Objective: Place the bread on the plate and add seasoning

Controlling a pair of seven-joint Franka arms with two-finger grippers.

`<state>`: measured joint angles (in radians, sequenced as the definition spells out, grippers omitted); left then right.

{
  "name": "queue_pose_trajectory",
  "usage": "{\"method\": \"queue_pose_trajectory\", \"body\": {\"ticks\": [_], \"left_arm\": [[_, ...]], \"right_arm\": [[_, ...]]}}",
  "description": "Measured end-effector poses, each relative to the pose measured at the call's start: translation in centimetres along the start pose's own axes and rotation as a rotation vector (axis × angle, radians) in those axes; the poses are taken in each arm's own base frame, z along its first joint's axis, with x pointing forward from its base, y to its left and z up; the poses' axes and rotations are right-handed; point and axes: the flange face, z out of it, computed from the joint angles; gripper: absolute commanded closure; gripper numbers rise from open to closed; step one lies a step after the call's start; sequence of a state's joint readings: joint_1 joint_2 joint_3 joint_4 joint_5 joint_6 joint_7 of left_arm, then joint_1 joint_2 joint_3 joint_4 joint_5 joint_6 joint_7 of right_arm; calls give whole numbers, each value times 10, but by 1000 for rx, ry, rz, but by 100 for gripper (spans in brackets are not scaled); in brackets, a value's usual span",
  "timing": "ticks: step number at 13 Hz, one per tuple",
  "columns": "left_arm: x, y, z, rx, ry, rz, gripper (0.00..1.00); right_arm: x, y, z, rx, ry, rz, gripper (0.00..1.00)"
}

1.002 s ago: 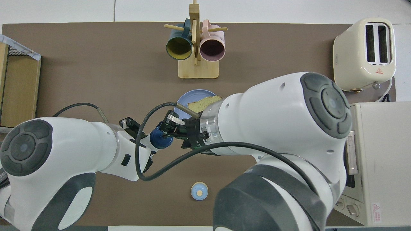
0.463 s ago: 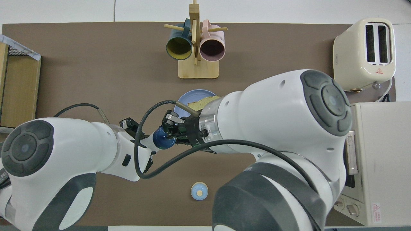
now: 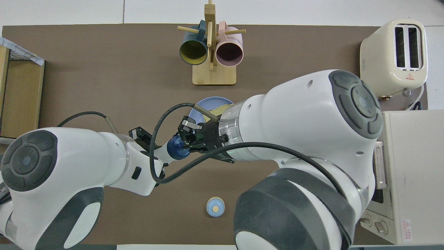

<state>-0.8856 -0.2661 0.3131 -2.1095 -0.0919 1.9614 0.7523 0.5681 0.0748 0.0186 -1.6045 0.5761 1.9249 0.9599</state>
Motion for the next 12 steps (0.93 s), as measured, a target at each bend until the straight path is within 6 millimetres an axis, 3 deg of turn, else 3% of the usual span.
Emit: {"method": "queue_pose_trajectory", "body": {"ticks": [6, 7, 10, 11, 12], "left_arm": [[7, -4, -16, 46, 52, -14, 100], [5, -3, -11, 33, 37, -14, 100], [6, -1, -9, 34, 31, -6, 100], [6, 0, -9, 36, 30, -2, 100], [7, 0, -9, 37, 29, -1, 100]], "right_arm": [[48, 16, -22, 131, -95, 165, 100], [58, 17, -34, 188, -72, 190, 100], [66, 26, -43, 263, -79, 226, 100], [67, 28, -41, 275, -70, 223, 11], [69, 31, -40, 286, -57, 223, 0]]}}
